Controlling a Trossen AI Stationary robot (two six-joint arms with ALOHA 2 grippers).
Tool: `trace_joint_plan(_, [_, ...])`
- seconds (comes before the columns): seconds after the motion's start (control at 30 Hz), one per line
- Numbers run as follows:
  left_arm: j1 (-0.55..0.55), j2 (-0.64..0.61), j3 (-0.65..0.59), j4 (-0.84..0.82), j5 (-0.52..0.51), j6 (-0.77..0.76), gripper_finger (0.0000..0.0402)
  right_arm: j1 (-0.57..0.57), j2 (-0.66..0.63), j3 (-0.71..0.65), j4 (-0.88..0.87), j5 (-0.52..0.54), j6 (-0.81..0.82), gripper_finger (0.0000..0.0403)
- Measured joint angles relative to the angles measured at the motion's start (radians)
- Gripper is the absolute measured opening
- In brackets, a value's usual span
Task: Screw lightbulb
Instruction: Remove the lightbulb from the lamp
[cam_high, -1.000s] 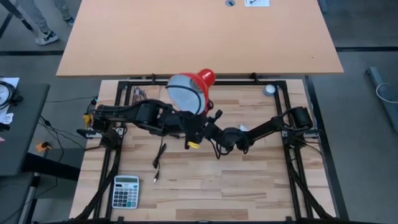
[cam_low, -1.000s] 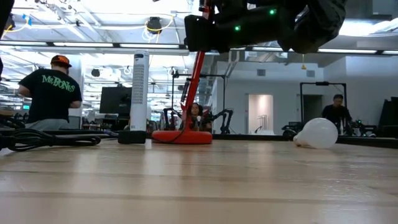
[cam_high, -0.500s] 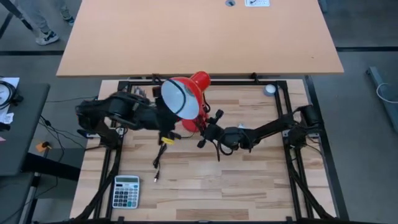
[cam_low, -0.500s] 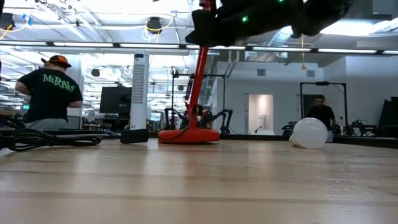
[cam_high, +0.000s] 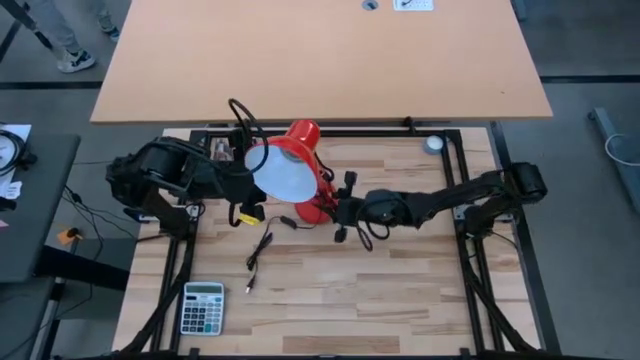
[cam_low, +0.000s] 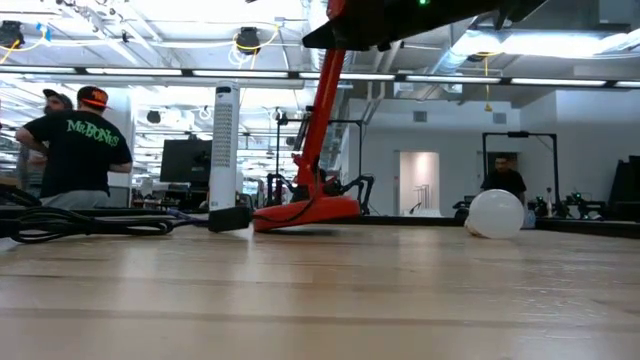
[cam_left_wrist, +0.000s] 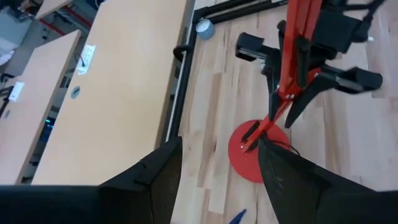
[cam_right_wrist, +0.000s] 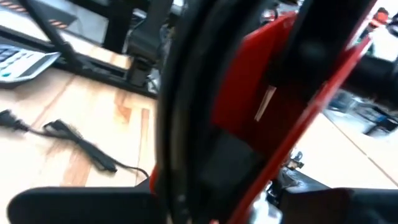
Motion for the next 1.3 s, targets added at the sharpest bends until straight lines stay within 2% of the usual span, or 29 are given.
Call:
trace_joint_plan(0.17, [0.000, -0.001, 0.000, -0.001, 0.000, -0.001, 0.0201, -0.064, -0.048, 0.002, -0.107, -0.165, -0.022, 0.0103])
trace_joint_plan(0.53, [0.000, 0.009, -0.017, -0.005, 0.045, -0.082, 0.0201, -0.211, -0.079, 0.003, -0.163, -0.469, -0.068, 0.0103])
trace_joint_plan(0.77, [0.000, 0.012, -0.201, 0.196, 0.053, 0.024, 0.0201, -0.288, -0.072, 0.004, -0.184, -0.605, -0.109, 0.0103])
trace_joint_plan(0.87, [0.001, 0.012, -0.282, 0.282, 0.065, 0.021, 0.0201, -0.315, -0.072, 0.003, -0.191, -0.665, -0.099, 0.0103])
trace_joint_plan(1.03, [0.032, 0.013, -0.432, 0.383, 0.060, 0.034, 0.0201, -0.325, -0.072, 0.005, -0.234, -0.675, -0.061, 0.0103])
trace_joint_plan(1.1, [0.055, 0.010, -0.509, 0.470, 0.110, 0.082, 0.0201, -0.325, -0.072, 0.005, -0.237, -0.674, -0.060, 0.0103])
trace_joint_plan(1.23, [0.087, 0.010, -0.651, 0.629, 0.281, 0.119, 0.0201, -0.325, -0.071, 0.005, -0.243, -0.676, -0.066, 0.0103])
trace_joint_plan(1.3, [0.095, 0.009, -0.709, 0.656, 0.288, 0.118, 0.0201, -0.324, -0.071, 0.005, -0.246, -0.675, -0.065, 0.0103])
